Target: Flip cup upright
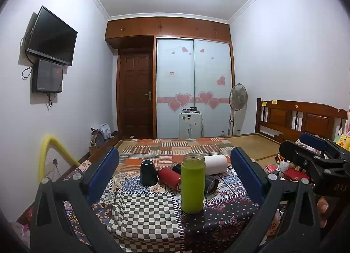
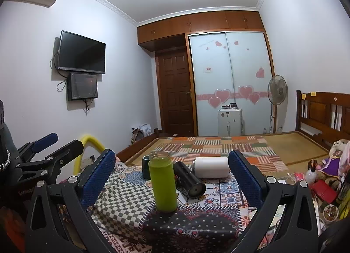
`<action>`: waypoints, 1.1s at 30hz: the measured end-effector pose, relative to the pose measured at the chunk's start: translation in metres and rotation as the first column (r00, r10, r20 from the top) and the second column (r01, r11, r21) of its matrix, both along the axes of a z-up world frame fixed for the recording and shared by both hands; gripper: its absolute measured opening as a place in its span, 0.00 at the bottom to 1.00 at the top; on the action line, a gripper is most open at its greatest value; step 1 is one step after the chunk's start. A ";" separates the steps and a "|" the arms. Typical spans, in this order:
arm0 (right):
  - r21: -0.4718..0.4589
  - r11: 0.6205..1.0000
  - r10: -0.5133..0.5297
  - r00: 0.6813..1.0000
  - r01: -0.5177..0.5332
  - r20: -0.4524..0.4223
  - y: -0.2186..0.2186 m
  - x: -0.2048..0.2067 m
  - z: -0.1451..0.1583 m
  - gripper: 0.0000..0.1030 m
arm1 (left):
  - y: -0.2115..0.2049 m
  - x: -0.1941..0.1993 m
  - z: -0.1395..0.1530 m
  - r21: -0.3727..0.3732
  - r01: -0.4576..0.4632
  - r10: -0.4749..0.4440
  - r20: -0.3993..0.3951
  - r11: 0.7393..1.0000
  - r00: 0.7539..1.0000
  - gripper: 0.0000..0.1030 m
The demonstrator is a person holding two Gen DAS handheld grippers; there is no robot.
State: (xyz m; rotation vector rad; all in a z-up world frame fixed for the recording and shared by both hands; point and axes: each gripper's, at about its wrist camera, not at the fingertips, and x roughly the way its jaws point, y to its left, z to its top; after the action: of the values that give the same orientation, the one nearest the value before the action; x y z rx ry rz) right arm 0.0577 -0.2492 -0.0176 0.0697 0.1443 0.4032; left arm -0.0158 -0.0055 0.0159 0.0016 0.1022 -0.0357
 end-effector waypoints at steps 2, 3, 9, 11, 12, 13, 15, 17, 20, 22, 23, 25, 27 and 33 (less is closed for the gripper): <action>-0.003 1.000 -0.001 1.000 0.001 0.000 0.000 0.000 0.000 1.00 | 0.000 0.000 0.000 -0.002 0.001 -0.001 -0.001 1.000 1.000 1.00; -0.005 1.000 -0.002 1.000 0.002 0.000 0.000 0.000 0.000 1.00 | 0.000 0.000 0.000 -0.002 0.002 -0.002 -0.002 1.000 1.000 1.00; -0.011 1.000 -0.002 1.000 0.002 -0.001 0.002 0.000 0.001 1.00 | 0.002 0.001 -0.001 -0.003 0.004 -0.004 -0.008 1.000 1.000 1.00; -0.010 1.000 -0.002 1.000 0.002 -0.001 0.002 0.000 0.001 1.00 | 0.002 0.000 -0.001 -0.004 0.006 -0.006 -0.008 1.000 1.000 1.00; -0.009 1.000 -0.002 1.000 0.002 0.000 0.002 0.000 0.001 1.00 | 0.002 0.001 0.000 -0.003 0.006 -0.006 -0.007 1.000 1.000 1.00; -0.009 1.000 -0.002 1.000 0.002 0.001 0.002 0.000 0.001 1.00 | 0.002 0.001 0.000 -0.002 0.005 -0.005 -0.006 1.000 1.000 1.00; -0.012 1.000 -0.004 1.000 0.004 0.001 0.002 0.000 0.001 1.00 | 0.001 0.000 0.000 0.002 0.005 -0.005 -0.003 1.000 1.000 1.00; -0.015 1.000 -0.012 1.000 0.012 0.003 0.001 0.000 0.001 1.00 | 0.001 -0.001 -0.001 0.003 0.008 -0.008 -0.002 1.000 1.000 1.00; -0.009 1.000 -0.013 1.000 0.013 0.000 0.000 0.000 0.002 1.00 | 0.002 -0.001 -0.002 0.000 0.015 -0.015 -0.006 1.000 1.000 1.00; -0.008 1.000 -0.017 1.000 0.017 0.001 -0.001 0.000 0.003 1.00 | 0.001 -0.001 -0.002 0.001 0.018 -0.018 -0.007 1.000 1.000 1.00; -0.008 1.000 -0.018 1.000 0.018 0.001 -0.001 0.000 0.003 1.00 | 0.001 -0.001 -0.003 0.000 0.019 -0.019 -0.010 1.000 1.000 1.00; -0.006 1.000 -0.019 1.000 0.019 0.001 -0.002 0.000 0.003 1.00 | 0.000 0.000 -0.003 -0.002 0.023 -0.023 -0.015 1.000 1.000 1.00; -0.007 1.000 -0.020 1.000 0.020 0.002 -0.002 0.000 0.003 1.00 | 0.001 0.000 -0.003 -0.007 0.024 -0.024 -0.017 1.000 1.000 1.00; -0.008 1.000 -0.014 1.000 0.014 -0.001 -0.002 0.000 0.004 1.00 | 0.002 0.003 -0.003 -0.015 0.028 -0.028 -0.025 0.999 0.999 1.00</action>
State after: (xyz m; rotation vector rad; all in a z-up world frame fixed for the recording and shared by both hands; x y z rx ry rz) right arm 0.0581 -0.2510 -0.0137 0.0626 0.1460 0.3890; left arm -0.0129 -0.0036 0.0125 -0.0123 0.1273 -0.0645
